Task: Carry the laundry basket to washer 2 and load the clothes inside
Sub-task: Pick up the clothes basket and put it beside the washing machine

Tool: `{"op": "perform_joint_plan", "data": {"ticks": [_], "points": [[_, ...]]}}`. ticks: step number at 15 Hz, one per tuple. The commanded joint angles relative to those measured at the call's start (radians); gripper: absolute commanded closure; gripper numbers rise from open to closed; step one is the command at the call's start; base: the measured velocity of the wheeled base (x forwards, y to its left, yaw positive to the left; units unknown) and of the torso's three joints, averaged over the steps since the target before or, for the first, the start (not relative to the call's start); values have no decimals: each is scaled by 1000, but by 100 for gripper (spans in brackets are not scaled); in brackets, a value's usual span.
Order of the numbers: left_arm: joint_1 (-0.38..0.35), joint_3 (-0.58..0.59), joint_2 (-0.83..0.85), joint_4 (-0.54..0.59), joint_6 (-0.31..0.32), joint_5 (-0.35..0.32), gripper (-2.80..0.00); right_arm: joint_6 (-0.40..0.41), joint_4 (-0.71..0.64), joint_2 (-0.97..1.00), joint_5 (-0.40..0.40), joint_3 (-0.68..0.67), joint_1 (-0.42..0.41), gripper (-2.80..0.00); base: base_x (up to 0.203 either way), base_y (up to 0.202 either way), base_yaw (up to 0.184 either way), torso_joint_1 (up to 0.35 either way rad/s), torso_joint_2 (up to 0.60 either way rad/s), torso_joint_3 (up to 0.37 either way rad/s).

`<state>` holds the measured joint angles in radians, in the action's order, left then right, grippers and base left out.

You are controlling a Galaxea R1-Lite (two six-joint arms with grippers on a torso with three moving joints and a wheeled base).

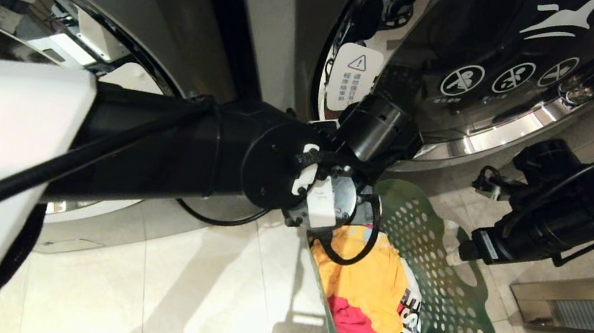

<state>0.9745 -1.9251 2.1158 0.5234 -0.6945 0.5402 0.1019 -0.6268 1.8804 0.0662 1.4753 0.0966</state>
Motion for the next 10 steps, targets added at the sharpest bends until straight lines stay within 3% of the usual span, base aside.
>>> {"op": "perform_joint_plan", "data": {"ticks": [1,4,6,10], "points": [[4,0,-36,8,-1,4,-280,4,-7,-67,0,-11,-1,-280,0,0,0,0,0,0],[16,0,-101,123,0,26,-280,9,-10,-165,-2,-103,11,-280,0,0,0,0,0,0],[31,24,-146,195,-38,51,-280,13,-11,-245,-2,-188,20,-280,0,0,0,0,0,0],[116,223,-317,255,-87,42,-280,4,-11,-421,2,-348,100,-280,0,0,0,0,0,0]]}}
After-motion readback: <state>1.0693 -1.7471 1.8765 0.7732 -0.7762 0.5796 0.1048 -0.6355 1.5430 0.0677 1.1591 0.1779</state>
